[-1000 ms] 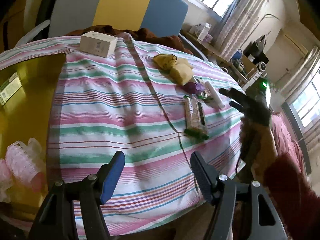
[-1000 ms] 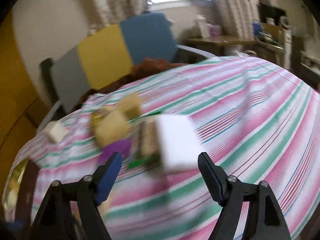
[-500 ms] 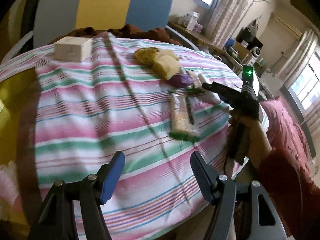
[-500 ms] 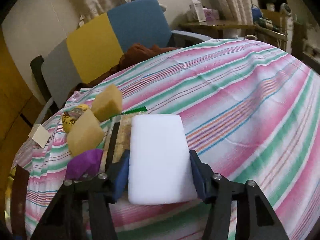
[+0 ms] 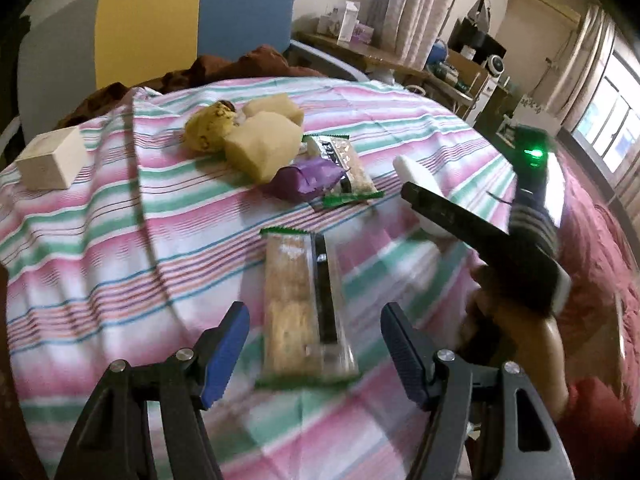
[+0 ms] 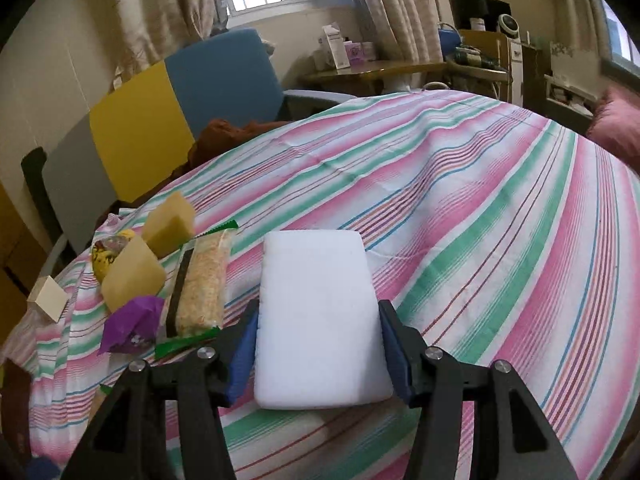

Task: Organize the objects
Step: 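Grasp the cracker packet with the left tool while the right tool grasps the white eraser sponge, then carry the cracker packet with the left tool into the tray while the right tool drops the white sponge there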

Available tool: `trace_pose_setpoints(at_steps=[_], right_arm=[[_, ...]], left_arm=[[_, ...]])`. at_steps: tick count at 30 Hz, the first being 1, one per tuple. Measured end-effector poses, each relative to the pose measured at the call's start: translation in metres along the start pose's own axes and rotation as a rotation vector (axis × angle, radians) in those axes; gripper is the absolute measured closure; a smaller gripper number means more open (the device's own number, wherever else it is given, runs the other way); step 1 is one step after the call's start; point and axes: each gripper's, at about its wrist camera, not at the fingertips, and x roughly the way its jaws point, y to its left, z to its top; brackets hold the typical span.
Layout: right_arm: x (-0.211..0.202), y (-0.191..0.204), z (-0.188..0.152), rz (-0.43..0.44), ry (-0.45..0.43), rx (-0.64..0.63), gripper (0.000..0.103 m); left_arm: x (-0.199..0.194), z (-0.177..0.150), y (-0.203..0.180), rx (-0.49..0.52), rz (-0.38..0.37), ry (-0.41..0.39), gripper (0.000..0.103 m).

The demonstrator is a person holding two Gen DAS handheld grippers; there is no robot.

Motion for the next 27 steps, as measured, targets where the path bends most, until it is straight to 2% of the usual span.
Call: trace_pose_setpoints(at_steps=[2, 4, 5, 7, 8, 10, 20, 24, 27], right_arm=[[0.002, 0.003, 0.0, -0.011, 0.0, -0.01, 0.046], [0.003, 0.003, 0.0, -0.016, 0.0, -0.015, 0.045], [0.003, 0.002, 0.0, -0.015, -0.001, -0.014, 0.045], [0.003, 0.003, -0.001, -0.014, -0.003, -0.014, 0.045], [0.002, 0.002, -0.002, -0.014, -0.005, -0.013, 0.045], [0.002, 0.003, -0.002, -0.017, -0.008, -0.015, 0.045], [-0.003, 0.011, -0.006, -0.043, -0.023, -0.053, 0.046], [-0.018, 0.011, -0.013, -0.012, -0.061, -0.051, 0.046], [-0.028, 0.008, -0.025, 0.008, -0.048, -0.036, 0.046]], left_arm=[[0.012, 0.003, -0.003, 0.025, -0.013, 0.013, 0.035], [0.018, 0.002, -0.008, 0.078, 0.017, 0.005, 0.037], [0.024, -0.001, -0.011, 0.126, 0.046, 0.001, 0.044], [0.03, -0.006, -0.014, 0.192, 0.093, 0.0, 0.051], [0.028, -0.011, -0.015, 0.248, 0.102, -0.04, 0.051], [0.026, -0.018, -0.013, 0.285, 0.097, -0.073, 0.051], [0.014, -0.031, 0.006, 0.241, 0.085, -0.131, 0.053], [0.005, -0.044, 0.013, 0.223, 0.086, -0.169, 0.053], [-0.002, -0.052, 0.015, 0.227, 0.085, -0.188, 0.053]])
